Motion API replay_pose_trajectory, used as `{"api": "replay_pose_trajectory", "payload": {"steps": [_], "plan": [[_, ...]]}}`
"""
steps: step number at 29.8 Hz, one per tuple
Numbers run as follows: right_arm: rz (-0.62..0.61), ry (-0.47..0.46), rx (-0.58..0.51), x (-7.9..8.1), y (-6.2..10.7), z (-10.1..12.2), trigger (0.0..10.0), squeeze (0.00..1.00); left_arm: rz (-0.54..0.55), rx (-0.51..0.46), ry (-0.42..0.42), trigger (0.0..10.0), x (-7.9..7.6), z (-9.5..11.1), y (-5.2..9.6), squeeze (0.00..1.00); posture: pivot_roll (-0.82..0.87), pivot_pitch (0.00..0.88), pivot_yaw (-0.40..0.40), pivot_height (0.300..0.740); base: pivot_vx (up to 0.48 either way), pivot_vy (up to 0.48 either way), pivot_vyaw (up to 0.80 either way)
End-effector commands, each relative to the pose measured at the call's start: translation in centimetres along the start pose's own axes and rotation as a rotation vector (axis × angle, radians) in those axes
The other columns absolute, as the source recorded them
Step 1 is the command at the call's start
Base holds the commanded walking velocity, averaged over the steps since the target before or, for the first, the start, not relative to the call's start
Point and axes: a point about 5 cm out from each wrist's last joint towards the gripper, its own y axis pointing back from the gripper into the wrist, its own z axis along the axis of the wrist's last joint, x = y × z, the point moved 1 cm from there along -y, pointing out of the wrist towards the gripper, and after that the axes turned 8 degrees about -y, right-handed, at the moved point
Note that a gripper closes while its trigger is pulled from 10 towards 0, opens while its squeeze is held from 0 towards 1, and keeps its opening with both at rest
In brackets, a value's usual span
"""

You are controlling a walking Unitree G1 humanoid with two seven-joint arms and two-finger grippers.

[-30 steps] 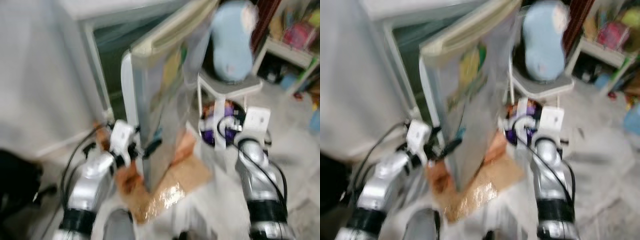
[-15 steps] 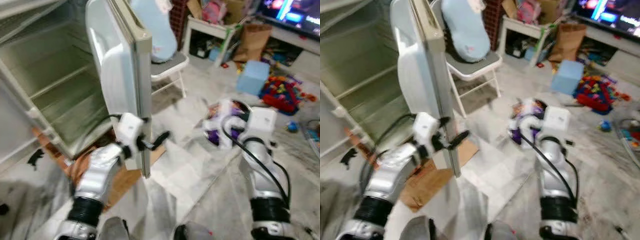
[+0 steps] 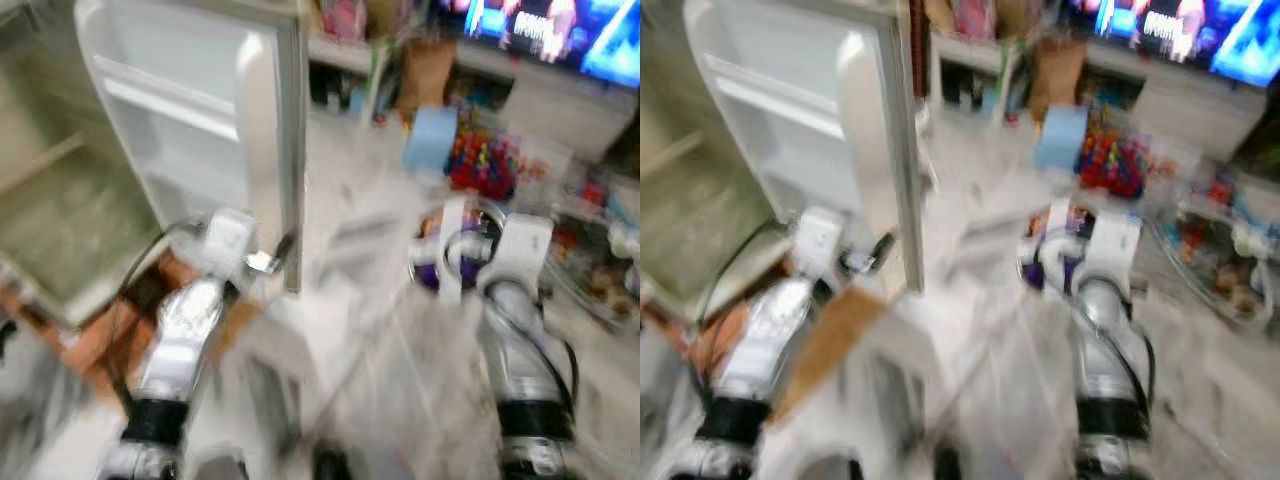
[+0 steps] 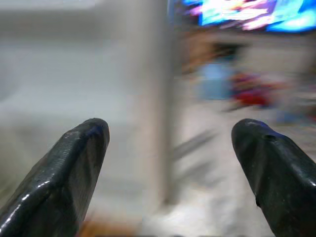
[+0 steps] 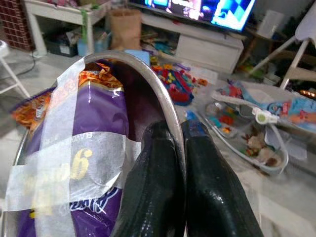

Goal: Restocking fridge

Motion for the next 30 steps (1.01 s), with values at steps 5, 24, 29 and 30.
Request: {"api": "replay_pose_trajectory", "payload": {"steps": [5,24,29,30], "plan": [[0.099,-0.064,-0.008,2.0,-0.4,0.7,10.0,0.0,0.291,0.033,0.002,10.0,4.4,-0.9,2.0,0.0,0.03,0.076,-0.082,0.74,0.0,0.0,0.0],[0.254,-0.087,-0.07,4.1,-0.4,2.1,10.0,0.0,0.389,0.041,-0.004,10.0,5.8,-1.3,3.1,0.0,0.03,0.06,-0.09,0.74,0.184,0.076,0.3],[0.285,-0.097,-0.085,4.5,-0.4,2.4,10.0,0.0,0.39,0.045,-0.002,10.0,5.7,-1.4,3.1,0.0,0.03,0.061,-0.091,0.74,0.437,0.0,0.0],[0.293,-0.099,-0.089,4.6,-0.3,2.5,10.0,0.0,0.394,0.047,-0.003,10.0,5.7,-1.4,3.1,0.0,0.03,0.062,-0.091,0.74,0.439,0.0,0.0]]}}
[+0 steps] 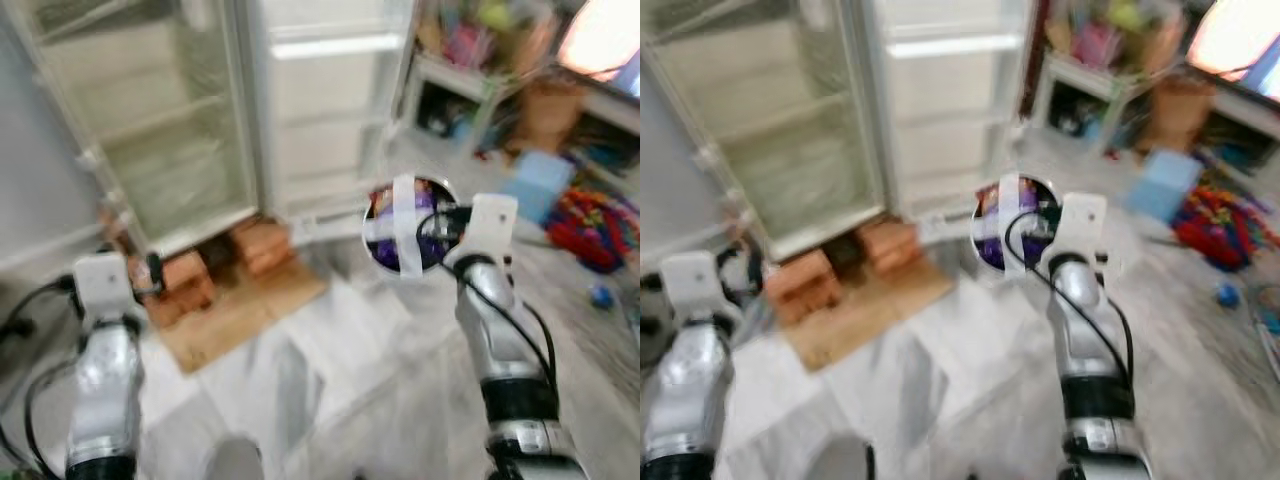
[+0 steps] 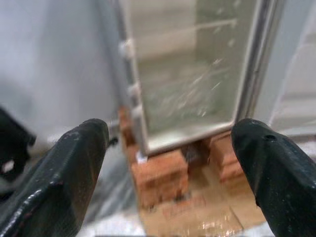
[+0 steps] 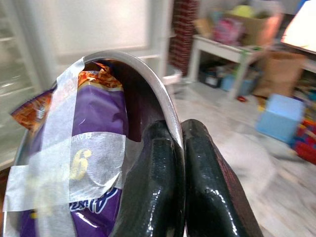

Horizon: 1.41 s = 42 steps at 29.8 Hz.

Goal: Restocking fridge

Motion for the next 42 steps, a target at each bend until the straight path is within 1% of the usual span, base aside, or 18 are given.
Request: {"api": "replay_pose_trajectory", "payload": {"steps": [1,11,12,13,14,16,23,27,34,35,36,38,42], "plan": [[0.034,-0.011,-0.063,0.7,-0.3,1.5,10.0,0.0,0.014,-0.03,-0.007,10.0,0.2,0.9,-0.5,0.0,0.03,0.062,-0.091,0.74,0.435,0.0,0.0],[0.068,-0.024,-0.076,1.1,-0.3,1.6,10.0,0.0,0.021,-0.032,-0.008,10.0,0.3,0.8,-0.4,0.0,0.04,0.064,-0.091,0.74,0.436,0.0,0.0],[0.078,-0.021,-0.078,1.2,-0.3,1.7,10.0,0.0,0.026,-0.031,-0.009,10.0,0.3,0.8,-0.5,0.0,0.04,0.064,-0.091,0.74,0.439,0.0,0.0],[0.095,0.021,-0.086,1.4,-0.3,1.8,10.0,0.0,0.032,-0.03,-0.006,10.0,0.3,0.8,-0.5,0.0,0.04,0.064,-0.091,0.74,0.435,0.0,0.0],[0.098,0.034,-0.088,1.5,-0.3,1.8,10.0,0.0,0.033,-0.03,-0.006,10.0,0.3,0.8,-0.5,0.0,0.04,0.064,-0.091,0.74,0.435,0.0,0.0],[0.119,0.032,-0.104,1.8,-0.3,2.0,10.0,0.0,0.061,-0.026,-0.022,10.0,0.4,0.8,-0.6,0.0,0.04,0.064,-0.091,0.74,0.332,0.0,0.78],[0.133,0.018,-0.101,2.0,-0.3,2.0,10.0,0.0,0.084,0.005,-0.011,10.0,0.6,0.5,-0.6,0.0,0.04,0.065,-0.093,0.74,0.0,0.0,0.78],[0.141,0.011,-0.099,2.1,-0.4,2.0,10.0,0.0,0.085,0.008,-0.016,10.0,0.8,0.4,-0.6,0.0,0.04,0.066,-0.093,0.74,0.0,0.452,0.75],[0.145,-0.017,-0.097,2.2,-0.5,1.9,10.0,0.0,0.093,-0.003,-0.031,10.0,0.9,0.5,-0.6,0.0,0.04,0.066,-0.093,0.74,0.0,0.48,0.0],[0.145,-0.018,-0.098,2.2,-0.5,2.0,10.0,0.0,0.097,-0.007,-0.05,10.0,1.0,0.6,-0.6,0.0,0.04,0.066,-0.093,0.74,0.0,0.0,0.0],[0.152,-0.034,-0.102,2.3,-0.5,2.0,10.0,0.0,0.098,-0.019,-0.048,10.0,0.9,0.7,-0.5,0.0,0.05,0.065,-0.091,0.74,0.0,0.0,0.0],[0.156,-0.037,-0.104,2.3,-0.5,2.1,10.0,0.0,0.098,-0.023,-0.035,10.0,0.9,0.7,-0.4,0.0,0.05,0.065,-0.091,0.74,0.0,0.0,0.0],[0.168,-0.027,-0.106,2.5,-0.5,2.1,10.0,0.0,0.092,-0.039,-0.032,10.0,1.1,0.8,-0.2,0.0,0.05,0.066,-0.089,0.74,0.0,0.0,0.0]]}}
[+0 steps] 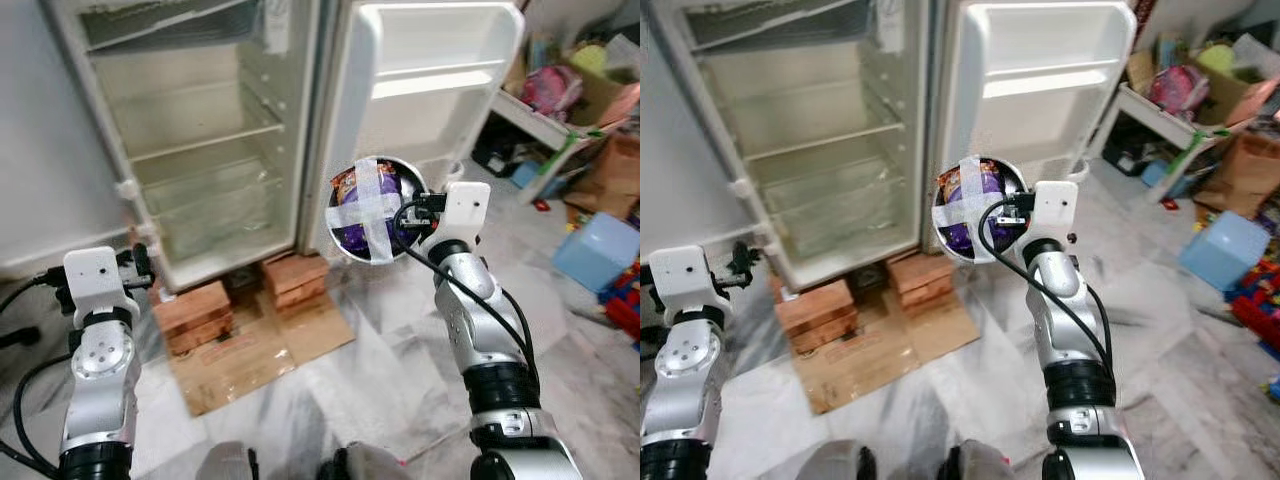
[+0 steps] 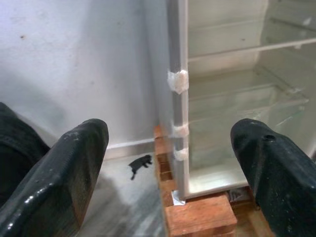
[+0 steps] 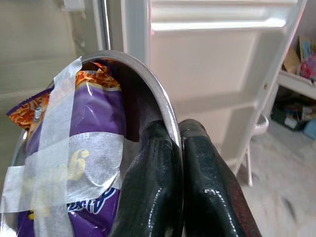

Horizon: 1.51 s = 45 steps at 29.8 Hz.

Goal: Restocking fridge

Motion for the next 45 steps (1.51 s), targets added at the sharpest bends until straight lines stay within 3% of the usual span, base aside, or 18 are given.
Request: {"api": "replay_pose_trajectory", "payload": {"steps": [1,16,45], "plan": [[0.0,0.007,-0.053,-0.3,-0.2,1.3,10.0,0.0,-0.006,-0.021,0.001,10.0,0.1,0.3,0.1,0.0,0.05,0.066,-0.089,0.74,0.0,0.0,0.0],[0.024,0.023,-0.068,0.1,-0.8,1.8,10.0,0.0,-0.021,-0.03,-0.02,10.0,0.1,0.2,0.2,0.0,0.05,0.069,-0.092,0.74,0.27,0.0,0.68],[0.041,0.044,-0.117,0.6,-1.2,2.6,10.0,0.0,-0.052,-0.036,-0.019,10.0,-0.9,0.3,0.2,0.0,0.05,0.068,-0.098,0.74,0.439,0.0,0.0]]}}
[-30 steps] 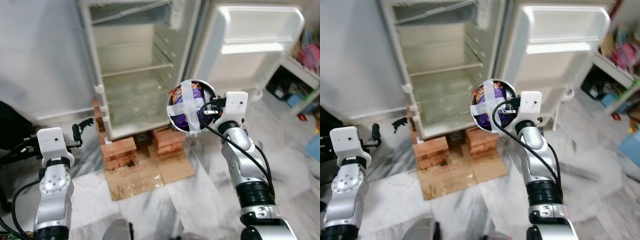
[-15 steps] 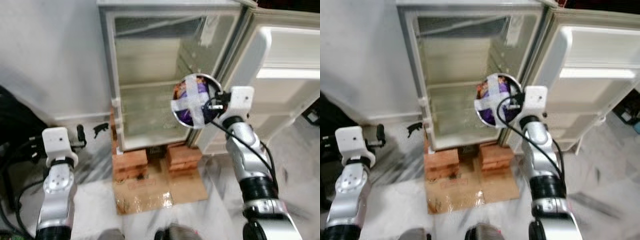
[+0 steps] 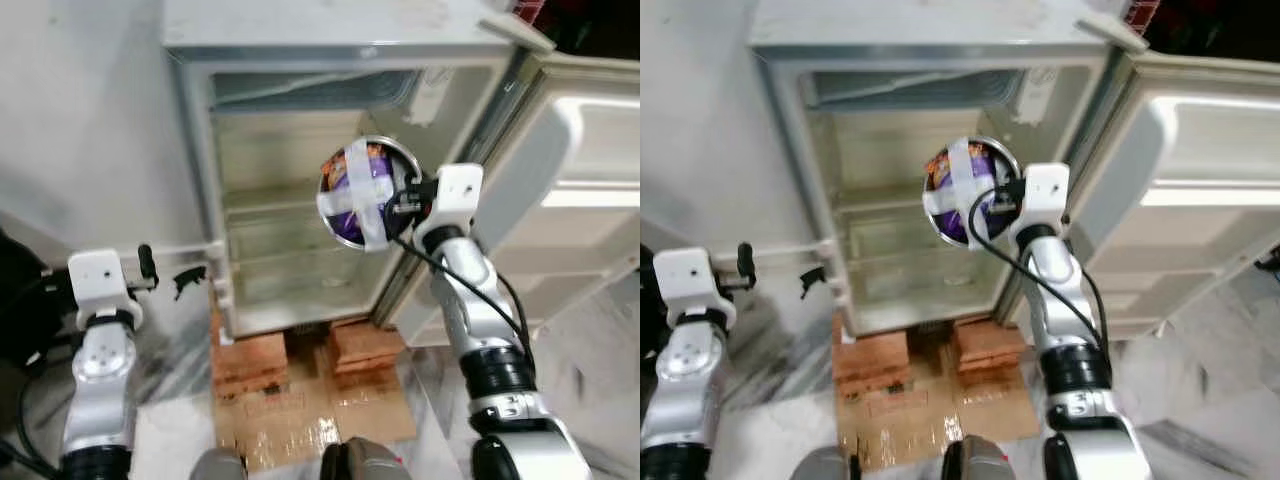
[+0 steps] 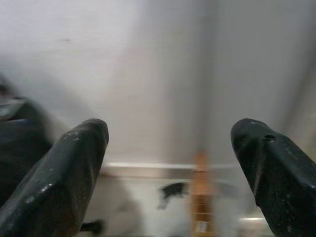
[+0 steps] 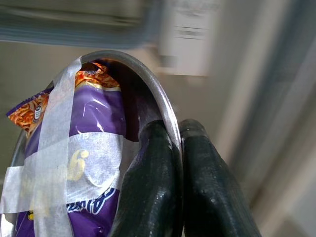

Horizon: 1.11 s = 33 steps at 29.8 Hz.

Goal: Restocking fridge

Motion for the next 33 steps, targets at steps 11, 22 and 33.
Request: {"api": "replay_pose_trajectory", "payload": {"steps": [11,22,33], "plan": [[0.021,-0.003,-0.043,0.7,-0.4,1.0,10.0,0.0,0.038,0.003,0.0,10.0,0.8,0.0,0.1,0.0,0.05,0.074,-0.105,0.74,0.331,0.0,0.0],[0.022,-0.006,-0.034,0.8,-0.9,1.0,10.0,0.0,0.043,0.015,0.004,10.0,0.8,-0.2,0.4,0.0,0.06,0.079,-0.111,0.74,0.0,0.0,0.0],[-0.022,-0.108,0.016,0.9,-1.6,0.4,10.0,0.0,0.052,0.03,-0.009,10.0,1.0,-0.4,1.0,0.0,0.08,0.091,-0.124,0.74,0.0,0.0,0.0]]}}
